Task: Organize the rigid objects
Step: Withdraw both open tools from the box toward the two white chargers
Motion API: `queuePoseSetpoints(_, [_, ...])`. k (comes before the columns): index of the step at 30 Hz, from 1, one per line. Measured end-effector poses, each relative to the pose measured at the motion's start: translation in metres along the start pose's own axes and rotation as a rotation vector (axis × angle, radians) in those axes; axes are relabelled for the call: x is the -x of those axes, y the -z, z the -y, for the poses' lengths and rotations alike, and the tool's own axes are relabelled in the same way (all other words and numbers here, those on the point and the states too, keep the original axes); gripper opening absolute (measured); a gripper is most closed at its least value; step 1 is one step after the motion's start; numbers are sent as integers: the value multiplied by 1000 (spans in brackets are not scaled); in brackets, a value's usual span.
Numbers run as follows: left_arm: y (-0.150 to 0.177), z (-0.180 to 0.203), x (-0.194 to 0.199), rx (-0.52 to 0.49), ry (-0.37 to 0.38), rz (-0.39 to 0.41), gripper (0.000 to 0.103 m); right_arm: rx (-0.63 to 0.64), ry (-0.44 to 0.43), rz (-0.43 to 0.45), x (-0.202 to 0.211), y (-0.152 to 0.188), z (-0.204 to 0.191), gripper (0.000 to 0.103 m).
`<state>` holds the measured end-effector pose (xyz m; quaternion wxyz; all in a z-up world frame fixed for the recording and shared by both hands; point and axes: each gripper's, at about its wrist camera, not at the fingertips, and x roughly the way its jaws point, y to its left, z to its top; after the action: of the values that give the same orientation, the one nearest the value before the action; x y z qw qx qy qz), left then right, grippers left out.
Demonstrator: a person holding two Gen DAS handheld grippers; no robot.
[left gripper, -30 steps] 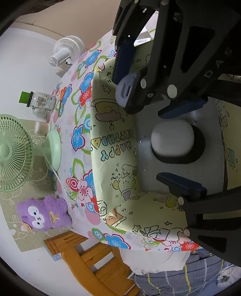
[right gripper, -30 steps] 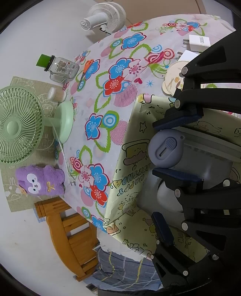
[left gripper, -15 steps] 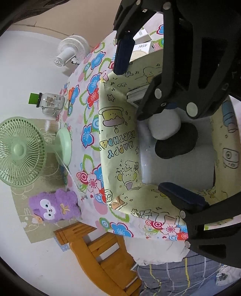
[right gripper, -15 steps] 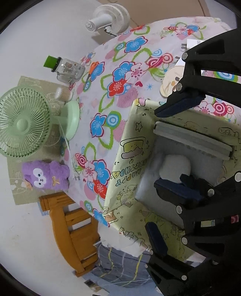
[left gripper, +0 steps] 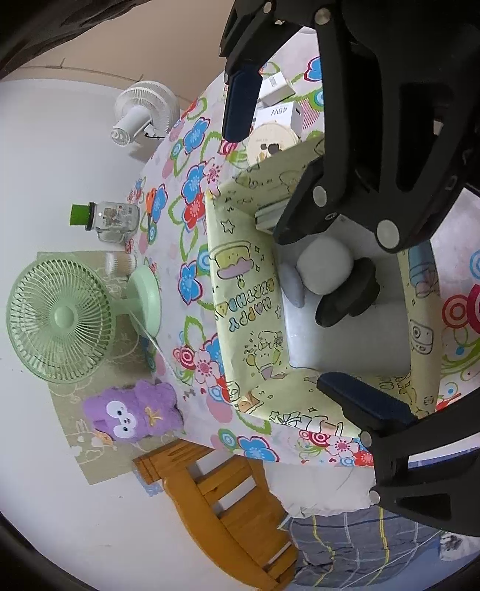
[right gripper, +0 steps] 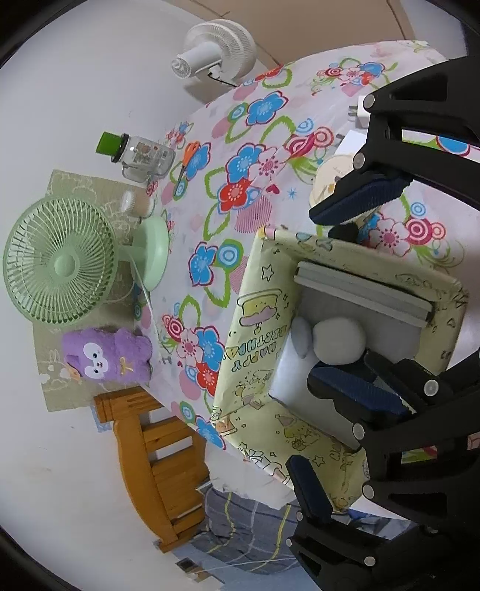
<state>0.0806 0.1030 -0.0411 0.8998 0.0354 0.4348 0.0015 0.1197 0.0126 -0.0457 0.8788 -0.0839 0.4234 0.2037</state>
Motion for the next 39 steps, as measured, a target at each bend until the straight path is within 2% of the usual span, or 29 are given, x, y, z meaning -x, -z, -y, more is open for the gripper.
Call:
queuePoseSetpoints(16, [2,34,25,-33,6,43,95,-17,21,44,32,14,24,89])
queuePoseSetpoints(25, [5,55,26,-22,25,10,95,-10,58,60,48,28,42,89])
queuePoseSetpoints(31, [7,78,31,-54,10,41,95,-22,73,62,55,38,57,89])
queuePoseSetpoints(39, [9,103,33,-65,49,48,95,-51,84,70,66,54,81,89])
